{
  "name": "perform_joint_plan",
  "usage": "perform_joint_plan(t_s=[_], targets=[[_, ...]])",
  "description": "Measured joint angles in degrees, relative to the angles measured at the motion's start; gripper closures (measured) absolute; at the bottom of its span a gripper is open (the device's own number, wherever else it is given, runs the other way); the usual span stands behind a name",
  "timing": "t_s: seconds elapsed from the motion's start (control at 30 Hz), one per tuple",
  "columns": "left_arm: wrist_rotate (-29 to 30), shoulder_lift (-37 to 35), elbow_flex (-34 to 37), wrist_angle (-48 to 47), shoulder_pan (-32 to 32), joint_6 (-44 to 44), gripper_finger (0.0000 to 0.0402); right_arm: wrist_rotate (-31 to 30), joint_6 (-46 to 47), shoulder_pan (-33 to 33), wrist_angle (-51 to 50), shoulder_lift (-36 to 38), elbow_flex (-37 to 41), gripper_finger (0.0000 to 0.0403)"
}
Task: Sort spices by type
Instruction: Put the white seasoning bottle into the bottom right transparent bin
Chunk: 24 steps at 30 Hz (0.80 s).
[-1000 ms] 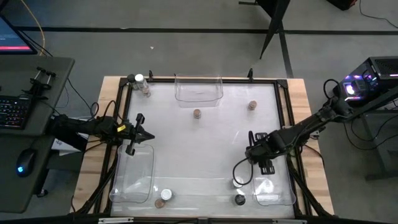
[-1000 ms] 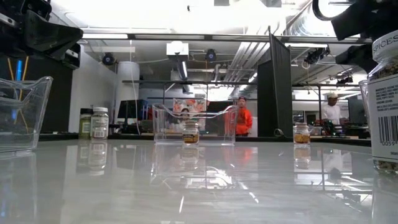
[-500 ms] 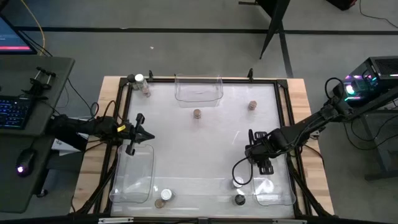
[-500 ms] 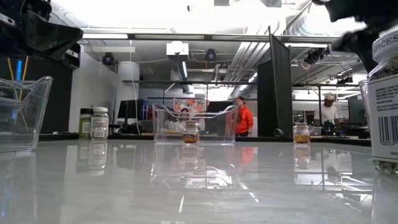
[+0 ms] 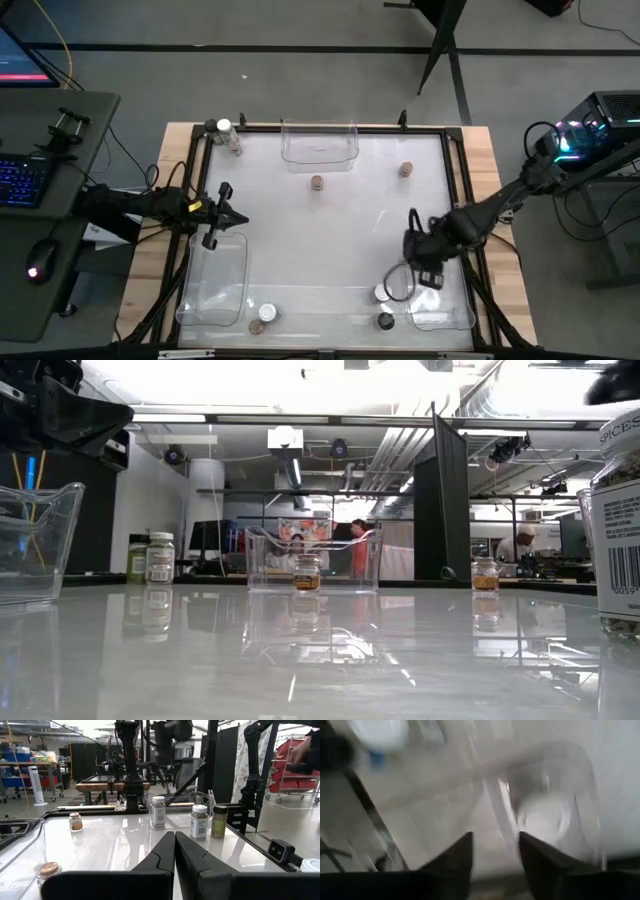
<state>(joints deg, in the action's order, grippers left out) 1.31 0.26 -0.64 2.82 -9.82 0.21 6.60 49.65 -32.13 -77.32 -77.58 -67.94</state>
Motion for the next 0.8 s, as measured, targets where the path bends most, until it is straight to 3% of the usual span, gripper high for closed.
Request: perform_joint_plan(t_s=[0.07,0.1,0.2,0.33,0.47,0.8], targets=[[0.0,0.0,0.0,0.0,0.0,0.0,0.0401,0.0,3.4,-1.9,-2.0,0.1,2.2,0.0369],[0.0,0.0,0.0,0.0,0.0,0.0,0.0401,0.7,4.5,-2.4,-1.6,0.4,3.6,0.0384],[0.0,0.0,0.0,0.0,0.0,0.0,0.0401,3.4,5.9,-2.4,0.4,1.4,8.7,0.0385],[0.0,0.0,0.0,0.0,0.0,0.0,0.0401,1.7,5.9,-0.4,1.7,2.0,13.1,0.0399],[0.0,0.0,0.0,0.0,0.0,0.0,0.0401,-2.2,4.6,0.9,1.9,2.0,13.6,0.0401],[0.0,0.0,0.0,0.0,0.0,0.0,0.0401,-1.9,4.3,1.1,10.6,2.0,13.6,0.0402]])
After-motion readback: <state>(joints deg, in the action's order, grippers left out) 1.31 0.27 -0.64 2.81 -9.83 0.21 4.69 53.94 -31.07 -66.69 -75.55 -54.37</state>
